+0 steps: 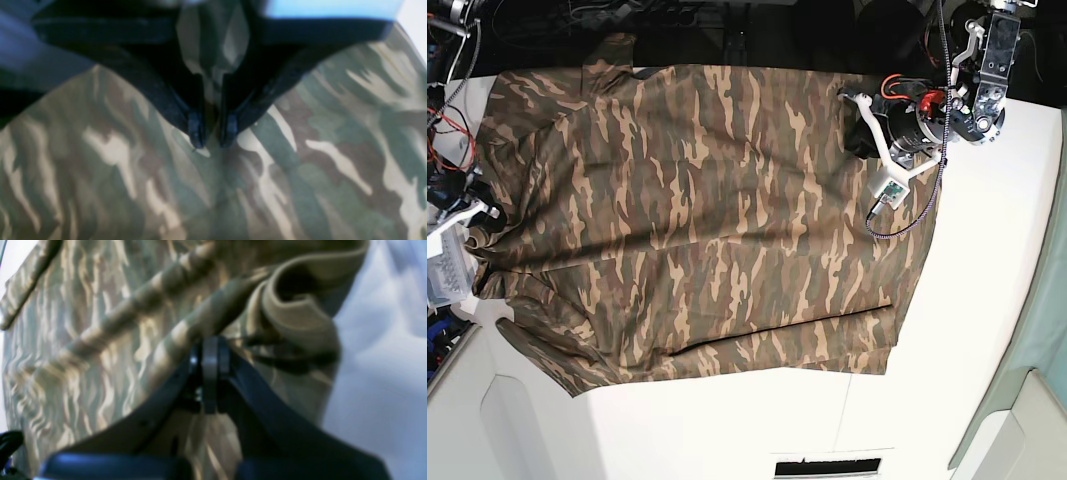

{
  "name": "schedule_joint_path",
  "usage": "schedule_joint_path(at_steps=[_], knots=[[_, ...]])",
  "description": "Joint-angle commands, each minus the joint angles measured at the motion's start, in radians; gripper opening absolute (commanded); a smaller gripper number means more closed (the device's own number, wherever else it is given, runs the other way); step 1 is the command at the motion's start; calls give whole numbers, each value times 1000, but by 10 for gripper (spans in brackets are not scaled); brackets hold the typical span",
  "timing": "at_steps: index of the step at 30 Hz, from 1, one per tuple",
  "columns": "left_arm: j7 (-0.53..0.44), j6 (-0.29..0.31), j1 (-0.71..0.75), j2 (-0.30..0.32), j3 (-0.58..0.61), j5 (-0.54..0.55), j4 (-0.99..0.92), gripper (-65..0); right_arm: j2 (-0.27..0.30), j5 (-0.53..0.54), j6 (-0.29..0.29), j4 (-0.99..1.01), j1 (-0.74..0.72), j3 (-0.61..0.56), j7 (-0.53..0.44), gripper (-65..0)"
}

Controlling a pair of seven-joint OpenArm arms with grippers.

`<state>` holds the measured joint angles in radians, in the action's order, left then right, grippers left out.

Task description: Layout the t-shirt on the table in an organized manner, then fold the t-shirt properly

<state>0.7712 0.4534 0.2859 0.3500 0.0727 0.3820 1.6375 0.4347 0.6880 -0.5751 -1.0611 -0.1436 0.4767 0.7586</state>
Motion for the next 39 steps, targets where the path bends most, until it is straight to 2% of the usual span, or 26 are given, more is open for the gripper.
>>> schedule_joint_path(at_steps=[1, 8, 16, 19, 23, 26, 31, 39], knots=[[-1, 3, 2, 23, -2, -1, 32, -530, 19, 35, -13, -73, 28, 19, 2, -650], [-15, 3, 11, 47, -2, -2, 122, -530, 18, 92, -13, -389, 286, 63, 53, -650], [-17, -3, 24, 47, -2, -32, 114, -530, 2, 88, -13, -409, 497, 63, 44, -650], [-61, -27, 44, 47, -2, -60, 83, -530, -12, 45, -13, -390, 524, 63, -5, -650], [-87, -73, 43, 47, -2, -76, -2, -530, -16, -15, -16, -299, 474, 52, -42, -650], [-79, -76, 44, 46, -2, -87, -44, -530, -15, -65, -16, -193, 385, 51, -61, -650], [-71, -76, 43, 36, -2, -87, -51, -530, -13, -79, -16, -41, 246, 51, -63, -650], [-72, -76, -63, -38, -2, -88, -77, -530, -8, -132, -16, 72, 31, 51, -97, -650]])
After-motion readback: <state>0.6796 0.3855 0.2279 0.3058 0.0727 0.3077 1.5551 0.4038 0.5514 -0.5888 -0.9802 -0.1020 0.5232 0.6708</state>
